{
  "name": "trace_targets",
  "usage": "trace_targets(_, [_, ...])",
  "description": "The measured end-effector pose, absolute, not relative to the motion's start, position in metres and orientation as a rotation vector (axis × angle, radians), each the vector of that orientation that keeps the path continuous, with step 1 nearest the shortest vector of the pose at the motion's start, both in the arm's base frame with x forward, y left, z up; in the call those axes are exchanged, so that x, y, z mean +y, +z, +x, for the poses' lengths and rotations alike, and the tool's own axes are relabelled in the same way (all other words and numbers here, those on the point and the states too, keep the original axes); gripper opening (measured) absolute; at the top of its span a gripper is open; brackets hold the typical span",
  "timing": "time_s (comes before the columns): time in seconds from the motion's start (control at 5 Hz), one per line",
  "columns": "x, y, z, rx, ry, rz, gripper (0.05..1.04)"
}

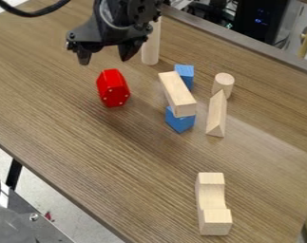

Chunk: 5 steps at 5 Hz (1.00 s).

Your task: Place the white block on top of the red hexagon

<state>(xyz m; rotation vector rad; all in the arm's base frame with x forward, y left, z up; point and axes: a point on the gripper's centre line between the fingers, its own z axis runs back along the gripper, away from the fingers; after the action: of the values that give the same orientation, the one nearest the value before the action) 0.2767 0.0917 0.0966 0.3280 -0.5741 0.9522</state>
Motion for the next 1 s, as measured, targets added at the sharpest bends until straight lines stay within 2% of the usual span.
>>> trace_targets(0.2, [0.091, 0.090, 0.274, -0.551, 0.948, 0.336, 0.983])
trace_targets(0.4, [0.080, 0.094, 0.273, -0.542, 0.934, 0.308, 0.983])
trace_targets(0.8, [0.057, 0.120, 0.272, -0.593, 0.884, 0.230, 0.983])
trace_targets(1.0, [0.041, 0.121, 0.270, -0.557, 0.814, 0.198, 0.983])
